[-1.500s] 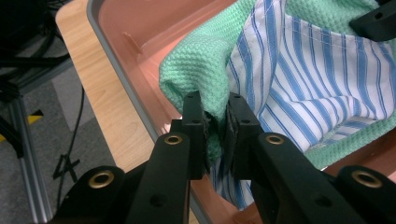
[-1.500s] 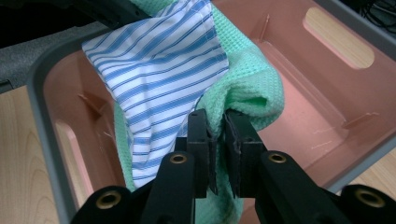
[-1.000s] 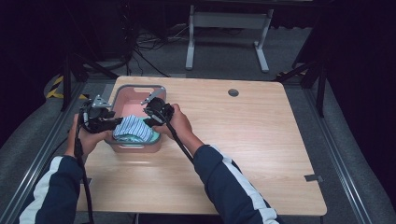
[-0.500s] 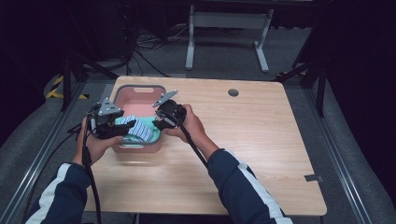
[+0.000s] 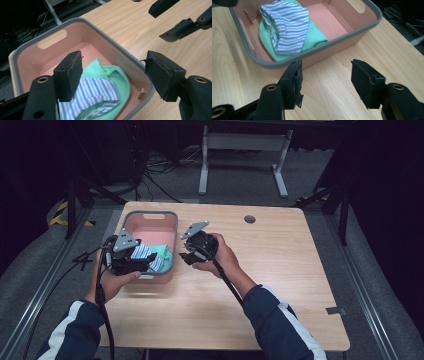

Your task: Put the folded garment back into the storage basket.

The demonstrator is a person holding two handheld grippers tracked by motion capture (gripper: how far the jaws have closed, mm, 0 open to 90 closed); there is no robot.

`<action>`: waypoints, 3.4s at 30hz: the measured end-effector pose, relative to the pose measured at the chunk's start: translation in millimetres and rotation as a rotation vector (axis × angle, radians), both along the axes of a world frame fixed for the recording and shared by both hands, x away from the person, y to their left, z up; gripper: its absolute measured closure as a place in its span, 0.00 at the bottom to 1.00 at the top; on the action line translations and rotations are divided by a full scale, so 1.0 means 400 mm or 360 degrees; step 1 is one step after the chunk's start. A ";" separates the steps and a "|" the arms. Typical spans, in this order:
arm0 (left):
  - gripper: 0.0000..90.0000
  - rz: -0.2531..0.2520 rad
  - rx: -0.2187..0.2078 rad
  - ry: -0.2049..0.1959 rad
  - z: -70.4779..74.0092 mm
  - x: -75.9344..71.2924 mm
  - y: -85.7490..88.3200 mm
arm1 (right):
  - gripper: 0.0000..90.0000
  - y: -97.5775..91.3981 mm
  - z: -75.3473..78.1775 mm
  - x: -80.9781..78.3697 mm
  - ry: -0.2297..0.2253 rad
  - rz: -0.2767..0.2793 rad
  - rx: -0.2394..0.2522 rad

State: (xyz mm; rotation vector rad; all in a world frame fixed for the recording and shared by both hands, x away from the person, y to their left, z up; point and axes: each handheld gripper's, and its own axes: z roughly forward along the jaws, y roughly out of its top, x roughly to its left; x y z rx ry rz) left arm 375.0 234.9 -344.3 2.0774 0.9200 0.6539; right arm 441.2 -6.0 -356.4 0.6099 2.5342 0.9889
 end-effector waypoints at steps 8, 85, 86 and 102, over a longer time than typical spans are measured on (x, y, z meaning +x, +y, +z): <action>0.33 -0.0075 0.0017 -0.0018 0.000 -0.034 -0.047 | 0.45 -0.079 0.010 -0.026 -0.0032 -0.0032 -0.0024; 0.20 -0.0529 0.0193 0.0343 -0.307 -0.093 -0.197 | 0.31 -0.678 -0.256 -0.242 0.0085 -0.0481 0.0057; 0.20 -0.0530 0.0192 0.0351 -0.310 -0.093 -0.194 | 0.30 -0.688 -0.262 -0.242 0.0109 -0.0492 0.0079; 0.17 -0.0545 0.0047 0.0382 -0.347 -0.084 -0.152 | 0.23 -0.751 -0.325 -0.245 0.0161 -0.0544 0.0234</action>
